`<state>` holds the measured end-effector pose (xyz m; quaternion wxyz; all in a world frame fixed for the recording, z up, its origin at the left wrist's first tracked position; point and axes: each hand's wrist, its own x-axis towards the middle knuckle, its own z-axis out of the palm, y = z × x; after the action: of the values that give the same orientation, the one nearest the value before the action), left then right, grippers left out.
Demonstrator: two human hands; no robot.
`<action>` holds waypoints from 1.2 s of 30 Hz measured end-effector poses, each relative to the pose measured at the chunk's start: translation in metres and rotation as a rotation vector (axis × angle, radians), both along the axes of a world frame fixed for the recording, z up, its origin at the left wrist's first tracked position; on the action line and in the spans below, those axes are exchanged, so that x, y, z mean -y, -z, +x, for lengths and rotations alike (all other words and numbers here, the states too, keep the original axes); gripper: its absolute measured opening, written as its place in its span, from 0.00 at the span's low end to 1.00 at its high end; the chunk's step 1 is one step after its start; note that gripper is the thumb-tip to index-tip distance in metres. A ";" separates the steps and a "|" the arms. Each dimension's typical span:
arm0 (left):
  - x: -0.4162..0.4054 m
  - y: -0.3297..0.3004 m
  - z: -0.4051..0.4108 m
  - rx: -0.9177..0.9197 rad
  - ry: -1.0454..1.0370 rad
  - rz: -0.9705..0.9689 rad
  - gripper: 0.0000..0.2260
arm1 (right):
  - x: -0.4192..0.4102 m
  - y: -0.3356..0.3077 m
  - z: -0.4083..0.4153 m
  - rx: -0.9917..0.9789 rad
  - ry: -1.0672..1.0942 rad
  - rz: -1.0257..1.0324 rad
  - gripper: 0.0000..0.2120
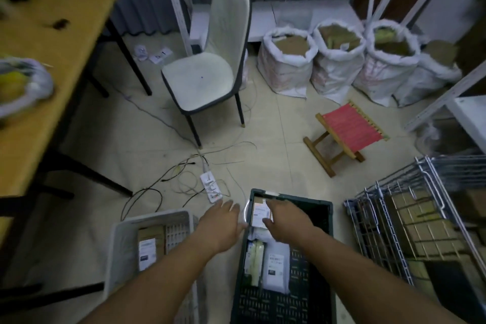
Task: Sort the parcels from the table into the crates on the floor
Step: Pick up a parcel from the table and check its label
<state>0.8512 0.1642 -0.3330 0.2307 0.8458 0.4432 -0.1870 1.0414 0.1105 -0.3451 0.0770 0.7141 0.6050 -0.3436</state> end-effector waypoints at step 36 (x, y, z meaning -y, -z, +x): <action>0.369 -0.349 -0.561 -0.016 -1.357 0.342 0.19 | 0.139 -0.383 -0.613 -0.095 -1.378 0.414 0.28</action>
<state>0.2898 -0.2047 0.0162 0.1571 0.4052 0.8983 0.0647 0.4284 -0.0286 0.0379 0.1127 0.1545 0.9734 -0.1260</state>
